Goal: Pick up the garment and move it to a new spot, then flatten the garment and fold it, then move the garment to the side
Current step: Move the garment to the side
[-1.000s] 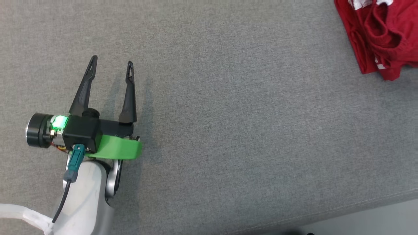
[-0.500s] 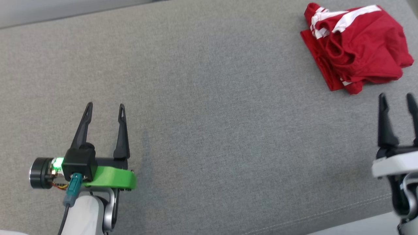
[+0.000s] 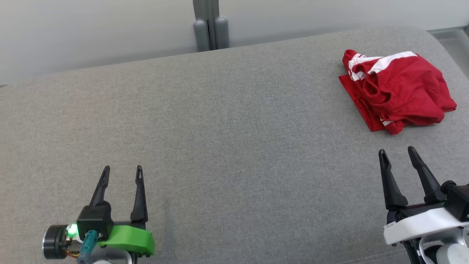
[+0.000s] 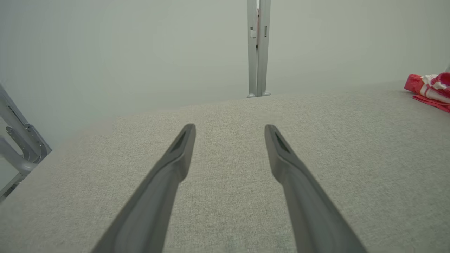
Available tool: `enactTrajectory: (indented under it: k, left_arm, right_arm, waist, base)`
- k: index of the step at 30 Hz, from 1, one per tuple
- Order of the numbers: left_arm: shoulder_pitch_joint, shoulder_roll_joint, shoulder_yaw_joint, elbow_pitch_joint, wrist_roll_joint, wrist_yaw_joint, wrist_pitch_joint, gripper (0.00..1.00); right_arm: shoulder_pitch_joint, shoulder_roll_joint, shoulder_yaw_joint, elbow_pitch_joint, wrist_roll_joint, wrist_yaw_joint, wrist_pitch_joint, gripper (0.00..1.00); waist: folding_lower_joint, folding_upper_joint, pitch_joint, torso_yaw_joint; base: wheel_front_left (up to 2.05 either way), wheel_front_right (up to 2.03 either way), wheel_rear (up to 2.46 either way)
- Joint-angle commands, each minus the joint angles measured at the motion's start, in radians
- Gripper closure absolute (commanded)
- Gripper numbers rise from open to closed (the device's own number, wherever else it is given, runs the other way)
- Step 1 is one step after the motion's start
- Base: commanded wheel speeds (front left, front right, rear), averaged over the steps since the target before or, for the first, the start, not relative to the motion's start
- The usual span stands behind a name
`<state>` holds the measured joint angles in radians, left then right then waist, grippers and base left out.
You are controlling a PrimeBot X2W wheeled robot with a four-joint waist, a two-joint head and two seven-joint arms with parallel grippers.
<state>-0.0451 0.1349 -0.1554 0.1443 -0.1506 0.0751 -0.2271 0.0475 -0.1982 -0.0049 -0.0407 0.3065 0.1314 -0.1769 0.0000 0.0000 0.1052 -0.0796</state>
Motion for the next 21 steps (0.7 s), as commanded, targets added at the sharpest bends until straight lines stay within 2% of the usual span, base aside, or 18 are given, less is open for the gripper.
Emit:
enactTrajectory:
  k: [1,8,21]
  left_arm:
    - [0.026,0.004,0.005,0.007,-0.007,0.007,-0.005,0.0]
    - [0.09,0.013,0.006,0.025,-0.021,0.012,-0.002,0.0]
    - [0.106,0.022,0.002,0.057,-0.052,0.0,-0.004,0.0]
  right_arm:
    - [0.025,0.004,-0.001,-0.009,-0.006,-0.002,0.009,0.0]
    - [0.082,0.02,-0.008,-0.045,-0.032,-0.002,0.062,0.0]
    - [0.114,0.03,-0.014,-0.073,-0.043,-0.002,0.091,0.0]
  waist:
    - [0.0,0.0,-0.054,0.048]
    - [0.0,0.0,-0.109,0.067]
    - [0.0,0.0,-0.122,0.067]
  base:
    - [0.0,0.0,0.0]
    - [0.0,0.0,0.0]
    - [0.0,0.0,0.0]
